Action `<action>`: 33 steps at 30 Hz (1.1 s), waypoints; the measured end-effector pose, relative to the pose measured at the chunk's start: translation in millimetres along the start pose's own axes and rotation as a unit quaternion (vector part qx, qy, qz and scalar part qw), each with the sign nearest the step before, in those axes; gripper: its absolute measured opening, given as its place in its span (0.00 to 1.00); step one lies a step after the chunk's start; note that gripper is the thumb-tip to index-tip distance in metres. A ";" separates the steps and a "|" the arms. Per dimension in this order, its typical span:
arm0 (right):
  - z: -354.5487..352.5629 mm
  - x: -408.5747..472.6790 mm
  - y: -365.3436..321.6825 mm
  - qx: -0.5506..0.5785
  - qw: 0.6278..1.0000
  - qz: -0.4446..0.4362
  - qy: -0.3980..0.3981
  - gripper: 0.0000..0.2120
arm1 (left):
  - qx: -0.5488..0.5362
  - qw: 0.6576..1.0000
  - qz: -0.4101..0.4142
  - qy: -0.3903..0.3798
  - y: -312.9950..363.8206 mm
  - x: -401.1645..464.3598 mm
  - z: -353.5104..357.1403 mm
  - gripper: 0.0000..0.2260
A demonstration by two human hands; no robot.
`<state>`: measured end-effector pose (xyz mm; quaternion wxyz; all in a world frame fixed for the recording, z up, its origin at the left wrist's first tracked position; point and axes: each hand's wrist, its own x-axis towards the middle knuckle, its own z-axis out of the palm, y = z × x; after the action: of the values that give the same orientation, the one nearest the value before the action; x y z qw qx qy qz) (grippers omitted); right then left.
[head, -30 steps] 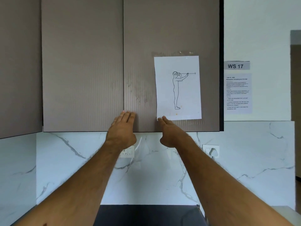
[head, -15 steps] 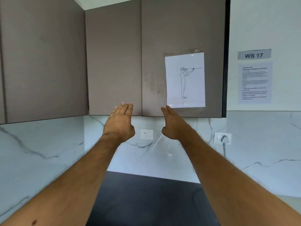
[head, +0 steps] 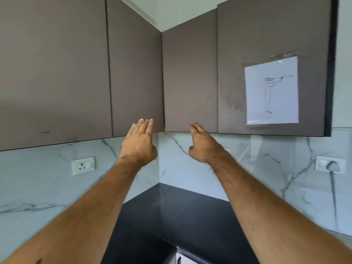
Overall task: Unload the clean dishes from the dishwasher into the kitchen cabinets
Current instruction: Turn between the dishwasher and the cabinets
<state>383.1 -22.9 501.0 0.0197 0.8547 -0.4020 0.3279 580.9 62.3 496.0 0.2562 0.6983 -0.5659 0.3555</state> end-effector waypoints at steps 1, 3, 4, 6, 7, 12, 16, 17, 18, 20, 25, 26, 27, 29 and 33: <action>5.3 2.6 -11.5 0.005 1.000 -0.010 0.000 0.40 | 0.011 1.000 -0.010 0.001 -11.9 -4.8 -5.7 0.37; 19.9 8.7 -39.7 0.022 0.999 -0.035 0.000 0.40 | 0.042 0.999 -0.031 0.007 -39.6 -17.9 -18.2 0.36; 28.7 12.5 -55.3 0.033 0.998 -0.048 0.001 0.40 | 0.061 0.997 -0.039 0.013 -55.4 -25.1 -25.0 0.35; 45.8 20.2 -86.6 0.056 0.996 -0.072 0.008 0.40 | 0.092 0.994 -0.049 0.031 -86.2 -39.8 -38.5 0.33; 55.4 23.8 -106.2 0.069 0.994 -0.086 0.010 0.39 | 0.106 0.992 -0.055 0.042 -104.2 -48.4 -46.1 0.32; 98.0 33.6 -212.5 0.136 0.978 -0.158 0.016 0.35 | 0.185 0.979 -0.067 0.060 -197.4 -104.1 -82.7 0.22; 121.1 35.4 -301.7 0.180 0.959 -0.217 0.023 0.34 | 0.230 0.967 -0.104 0.021 -265.5 -149.5 -109.4 0.20; 126.6 34.8 -325.0 0.191 0.953 -0.233 0.026 0.34 | 0.233 0.965 -0.123 0.016 -279.6 -157.3 -116.7 0.21; 131.8 33.9 -345.4 0.201 0.947 -0.248 0.030 0.33 | 0.235 0.962 -0.140 0.012 -290.8 -162.7 -122.7 0.22; 143.1 34.7 -383.5 0.202 0.941 -0.271 0.025 0.34 | 0.236 0.957 -0.167 0.021 -313.0 -169.9 -132.4 0.25; 167.0 45.1 -450.5 0.163 0.943 -0.290 0.022 0.38 | 0.178 0.955 -0.225 0.079 -350.6 -160.9 -143.6 0.35; 170.5 46.9 -459.7 0.154 0.944 -0.290 0.026 0.40 | 0.175 0.957 -0.220 0.077 -354.4 -156.5 -144.2 0.36; 175.6 50.0 -470.7 0.142 0.945 -0.293 0.032 0.42 | 0.176 0.959 -0.209 0.074 -360.0 -151.9 -143.5 0.36; 184.1 53.9 -491.1 0.113 0.946 -0.302 0.040 0.46 | 0.184 0.965 -0.175 0.067 -367.6 -143.5 -140.8 0.36; 197.7 57.5 -523.4 0.065 0.950 -0.301 0.050 0.43 | 0.220 0.967 -0.113 0.063 -380.5 -131.1 -136.1 0.31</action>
<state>883.7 233.4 499.4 0.0820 0.9181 -0.1020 0.3741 908.9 332.4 493.7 0.1694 0.7732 -0.3742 0.4832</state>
